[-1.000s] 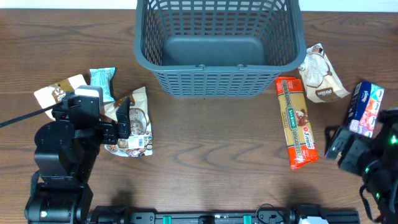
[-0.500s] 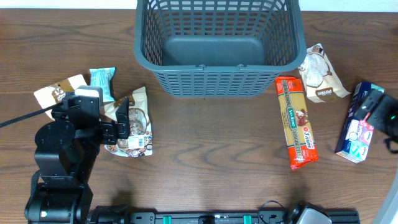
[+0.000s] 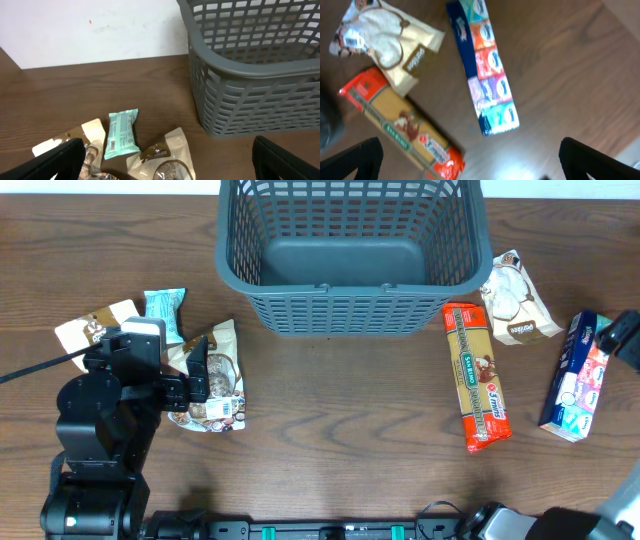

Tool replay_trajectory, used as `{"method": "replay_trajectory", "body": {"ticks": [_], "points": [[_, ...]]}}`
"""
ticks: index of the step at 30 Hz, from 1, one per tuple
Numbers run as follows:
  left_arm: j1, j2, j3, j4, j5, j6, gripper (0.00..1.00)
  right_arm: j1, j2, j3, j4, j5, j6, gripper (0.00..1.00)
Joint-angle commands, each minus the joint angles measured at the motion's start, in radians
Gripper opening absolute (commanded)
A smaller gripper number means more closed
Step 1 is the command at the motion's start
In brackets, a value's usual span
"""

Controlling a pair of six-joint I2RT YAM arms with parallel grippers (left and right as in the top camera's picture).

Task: Pack container
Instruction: 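Move the right gripper to the blue-and-white tissue box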

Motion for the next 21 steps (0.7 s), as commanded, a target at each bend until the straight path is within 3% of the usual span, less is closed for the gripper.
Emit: {"method": "replay_trajectory", "body": {"ticks": [1, 6, 12, 21], "points": [[-0.003, 0.001, 0.014, 0.001, -0.008, 0.007, 0.99, -0.010, 0.056, 0.009, 0.043, -0.013, -0.021, 0.99], [-0.003, 0.006, 0.014, 0.001, -0.008, 0.007, 0.99, -0.009, 0.151, 0.009, 0.085, -0.032, -0.079, 0.99], [-0.003, 0.028, 0.014, 0.001, -0.008, 0.007, 0.99, -0.009, 0.283, 0.009, 0.118, -0.217, -0.372, 0.99], [-0.003, 0.064, 0.014, 0.001, -0.008, 0.007, 0.99, -0.009, 0.438, 0.008, 0.121, -0.116, -0.442, 0.99]]}}
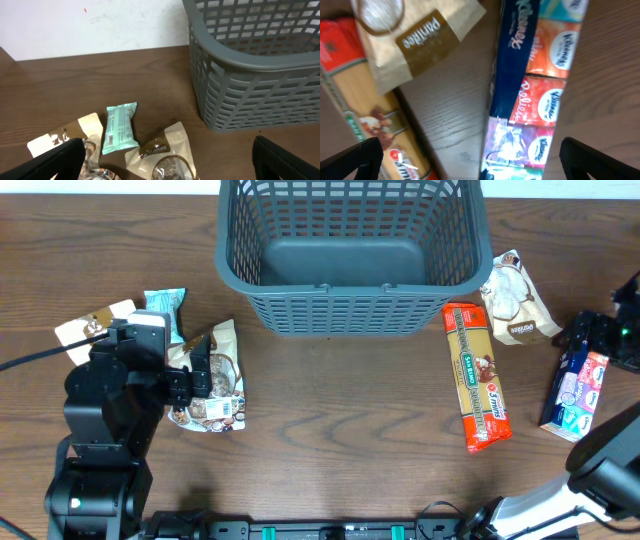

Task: Pack container
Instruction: 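Move the right gripper to the blue-and-white tissue box, then grasp the tissue box with the right gripper and lift it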

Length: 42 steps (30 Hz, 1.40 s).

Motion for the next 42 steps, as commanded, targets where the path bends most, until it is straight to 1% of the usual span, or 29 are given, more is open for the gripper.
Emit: {"method": "replay_trajectory", "body": {"ticks": [1, 8, 13, 16, 32, 39, 42], "points": [[-0.003, 0.017, 0.014, 0.001, -0.008, 0.007, 0.99, -0.008, 0.027, 0.008, 0.005, 0.067, -0.051, 0.99], [-0.003, 0.068, 0.014, 0.001, -0.008, 0.007, 0.99, -0.018, 0.059, 0.008, 0.022, 0.212, -0.051, 0.99], [-0.003, 0.091, 0.014, 0.002, -0.008, 0.007, 0.99, -0.050, 0.080, 0.005, 0.019, 0.212, -0.042, 0.98], [-0.003, 0.098, 0.014, 0.005, -0.008, 0.007, 0.99, -0.061, 0.100, -0.019, 0.023, 0.208, -0.030, 0.99], [-0.003, 0.104, 0.014, 0.024, -0.008, 0.008, 0.99, -0.062, 0.124, -0.127, 0.128, 0.175, -0.013, 0.99], [-0.003, 0.104, 0.014, 0.024, -0.008, 0.007, 0.99, -0.061, 0.124, -0.199, 0.189, 0.148, 0.014, 0.90], [-0.003, 0.104, 0.014, 0.024, -0.008, 0.007, 0.99, -0.061, 0.124, -0.241, 0.220, 0.134, 0.036, 0.88]]}}
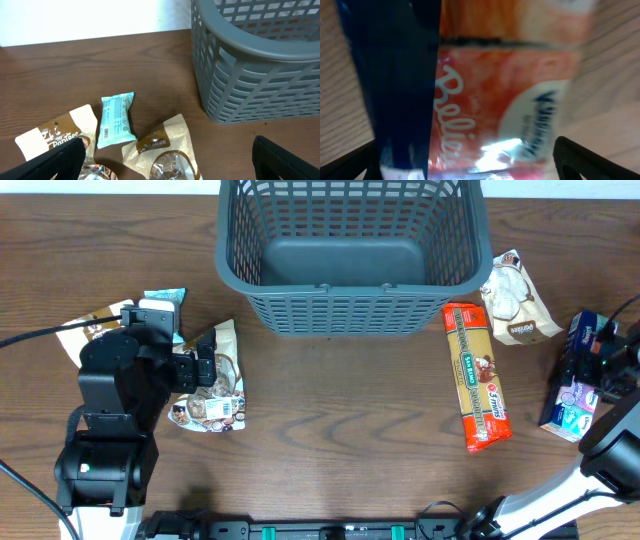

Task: Pack container
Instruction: 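Grasp the tissue box with the right gripper and lift it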

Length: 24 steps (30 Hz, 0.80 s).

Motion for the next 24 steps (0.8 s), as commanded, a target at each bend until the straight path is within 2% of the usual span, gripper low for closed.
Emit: {"method": "replay_trajectory", "body": {"ticks": [1, 4, 6, 9, 12, 17, 24], "points": [[-0.003, 0.001, 0.014, 0.002, -0.008, 0.006, 0.99, -0.001, 0.000, -0.047, 0.022, -0.036, 0.035, 0.88], [-0.003, 0.001, 0.014, 0.002, -0.008, 0.006, 0.99, -0.001, 0.000, -0.063, 0.034, -0.042, 0.043, 0.84], [-0.003, 0.001, 0.014, 0.005, -0.008, 0.006, 0.99, -0.001, 0.000, -0.063, 0.037, -0.045, 0.047, 0.78], [-0.003, 0.001, 0.014, 0.010, -0.008, 0.006, 0.99, 0.000, 0.000, -0.063, 0.038, -0.046, 0.063, 0.56], [-0.003, 0.001, 0.014, 0.013, -0.008, 0.006, 0.99, 0.000, 0.000, -0.061, 0.044, -0.047, 0.083, 0.29], [-0.003, 0.001, 0.014, 0.024, -0.008, 0.006, 0.99, 0.000, -0.004, -0.027, 0.026, -0.067, 0.134, 0.03], [-0.003, 0.001, 0.014, 0.051, -0.008, 0.006, 0.99, 0.013, -0.055, 0.181, -0.126, -0.125, 0.136, 0.01]]}}
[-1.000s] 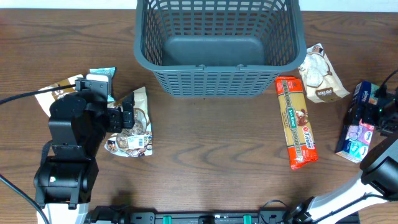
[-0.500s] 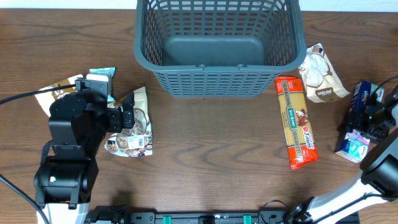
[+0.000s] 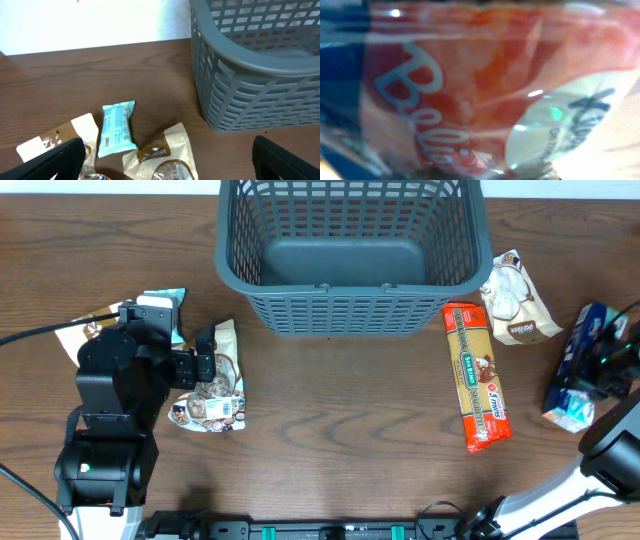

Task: Pack container
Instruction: 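Grasp the tissue box with the right gripper and lift it, then carry the tissue box over the basket and release it inside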

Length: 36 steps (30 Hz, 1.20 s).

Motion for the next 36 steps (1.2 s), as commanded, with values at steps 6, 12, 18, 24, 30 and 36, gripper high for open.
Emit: {"method": "replay_trajectory", "body": {"ticks": [6, 12, 18, 24, 30, 36], "points": [[-0.003, 0.000, 0.014, 0.018, -0.008, 0.007, 0.99, 0.085, -0.177, 0.395, -0.123, -0.057, 0.020, 0.01], [-0.003, 0.000, 0.014, 0.018, -0.008, 0.007, 0.99, 0.279, -0.320, 0.562, -0.158, -0.068, 0.005, 0.01], [-0.003, 0.000, 0.014, 0.017, -0.008, 0.007, 0.99, 0.516, -0.418, 0.572, -0.086, -0.067, 0.005, 0.01], [-0.003, 0.000, 0.014, 0.016, -0.008, 0.007, 0.99, 0.672, -0.431, 0.572, 0.041, -0.067, -0.010, 0.01], [-0.003, 0.000, 0.014, 0.016, -0.008, 0.006, 0.99, 0.750, -0.403, 0.571, 0.356, -0.069, 0.002, 0.01], [-0.003, 0.000, 0.014, 0.016, -0.008, 0.006, 0.99, 0.799, -0.319, 0.571, 0.602, -0.087, 0.141, 0.01]]}}
